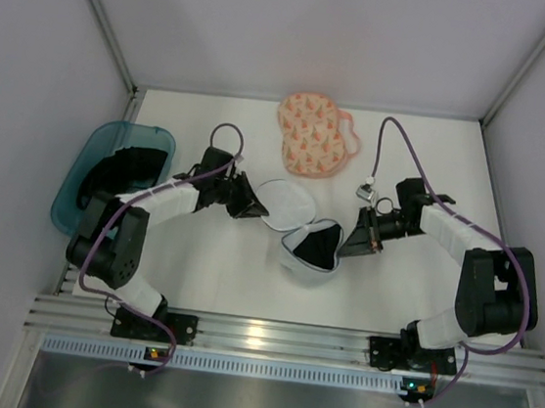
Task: Place the bra in the laundry bag and zip it closed
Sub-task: Close the laundry bag at the center of the board.
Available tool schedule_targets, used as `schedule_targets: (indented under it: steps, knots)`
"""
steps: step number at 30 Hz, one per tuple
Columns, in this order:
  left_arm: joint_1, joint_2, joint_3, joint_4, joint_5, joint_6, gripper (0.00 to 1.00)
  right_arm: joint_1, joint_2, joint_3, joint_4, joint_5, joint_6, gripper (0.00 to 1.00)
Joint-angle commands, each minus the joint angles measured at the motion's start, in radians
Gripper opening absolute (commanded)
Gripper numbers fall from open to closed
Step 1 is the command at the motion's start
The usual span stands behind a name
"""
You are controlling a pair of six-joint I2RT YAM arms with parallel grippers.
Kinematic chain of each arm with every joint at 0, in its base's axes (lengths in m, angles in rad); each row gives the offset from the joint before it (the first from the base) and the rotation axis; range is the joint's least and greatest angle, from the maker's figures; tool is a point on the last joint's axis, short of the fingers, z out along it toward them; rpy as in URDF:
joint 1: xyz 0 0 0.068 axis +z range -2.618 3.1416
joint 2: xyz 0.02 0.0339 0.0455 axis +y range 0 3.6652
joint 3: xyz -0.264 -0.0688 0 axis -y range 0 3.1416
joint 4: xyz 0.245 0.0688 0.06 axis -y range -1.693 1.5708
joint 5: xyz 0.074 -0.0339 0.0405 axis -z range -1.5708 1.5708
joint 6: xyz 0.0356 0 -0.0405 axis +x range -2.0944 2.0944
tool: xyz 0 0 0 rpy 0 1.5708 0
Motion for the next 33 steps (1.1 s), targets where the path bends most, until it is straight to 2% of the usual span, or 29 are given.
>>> schedule_targets:
  steps: [1, 4, 5, 6, 8, 9, 10, 12, 15, 17, 19, 20, 22, 23, 26, 29, 31, 33]
  knots:
    - [-0.001, -0.116, -0.018, 0.037, -0.004, 0.096, 0.00, 0.010, -0.005, 0.055, 0.010, 0.000, -0.038, 0.00]
    - [-0.006, -0.182, -0.048, 0.037, 0.005, 0.192, 0.00, 0.011, 0.000, 0.073, 0.004, -0.010, -0.036, 0.00]
    - [-0.009, -0.215, -0.051, 0.039, 0.014, 0.226, 0.00, 0.014, 0.001, 0.078, -0.002, -0.011, -0.042, 0.04]
    - [-0.014, -0.234, -0.052, 0.037, 0.017, 0.321, 0.00, 0.016, 0.006, 0.084, -0.034, -0.014, -0.053, 0.19]
    - [-0.030, -0.305, -0.068, 0.037, 0.008, 0.415, 0.00, 0.014, 0.013, 0.115, -0.085, -0.017, -0.116, 0.34]
    - [-0.056, -0.330, -0.072, 0.033, -0.025, 0.526, 0.00, 0.010, 0.017, 0.129, -0.112, -0.020, -0.136, 0.41]
    - [-0.076, -0.355, -0.077, 0.022, -0.050, 0.577, 0.00, 0.004, 0.024, 0.158, -0.157, -0.019, -0.168, 0.52]
    - [-0.156, -0.421, -0.081, -0.004, -0.164, 0.718, 0.00, -0.024, 0.033, 0.190, -0.191, -0.005, -0.191, 0.61]
    - [-0.318, -0.499, -0.098, -0.012, -0.320, 0.859, 0.00, -0.069, 0.040, 0.253, -0.241, 0.016, -0.193, 0.69]
    - [-0.419, -0.531, -0.112, -0.010, -0.448, 0.913, 0.00, -0.096, 0.037, 0.284, -0.277, 0.015, -0.191, 0.69]
    - [-0.496, -0.536, -0.114, -0.012, -0.604, 0.996, 0.00, -0.107, 0.011, 0.290, -0.281, 0.020, -0.159, 0.70]
    - [-0.573, -0.536, -0.115, -0.012, -0.651, 1.022, 0.00, -0.113, -0.003, 0.290, -0.280, 0.030, -0.147, 0.71]
    - [-0.641, -0.532, -0.121, -0.003, -0.767, 1.102, 0.00, -0.116, -0.031, 0.290, -0.278, 0.035, -0.110, 0.71]
    - [-0.709, -0.527, -0.127, 0.004, -0.803, 1.131, 0.00, -0.121, -0.042, 0.288, -0.277, 0.044, -0.104, 0.74]
    - [-0.815, -0.544, -0.192, 0.094, -0.881, 1.269, 0.00, -0.122, -0.069, 0.299, -0.289, 0.101, -0.108, 0.77]
    - [-0.880, -0.585, -0.265, 0.204, -0.939, 1.457, 0.00, -0.151, -0.053, 0.343, -0.330, 0.150, -0.182, 0.84]
    - [-0.906, -0.646, -0.324, 0.267, -0.940, 1.536, 0.00, -0.164, -0.004, 0.395, -0.373, 0.161, -0.237, 0.88]
    - [-0.931, -0.700, -0.403, 0.380, -0.893, 1.679, 0.00, -0.164, 0.065, 0.447, -0.422, 0.150, -0.293, 0.89]
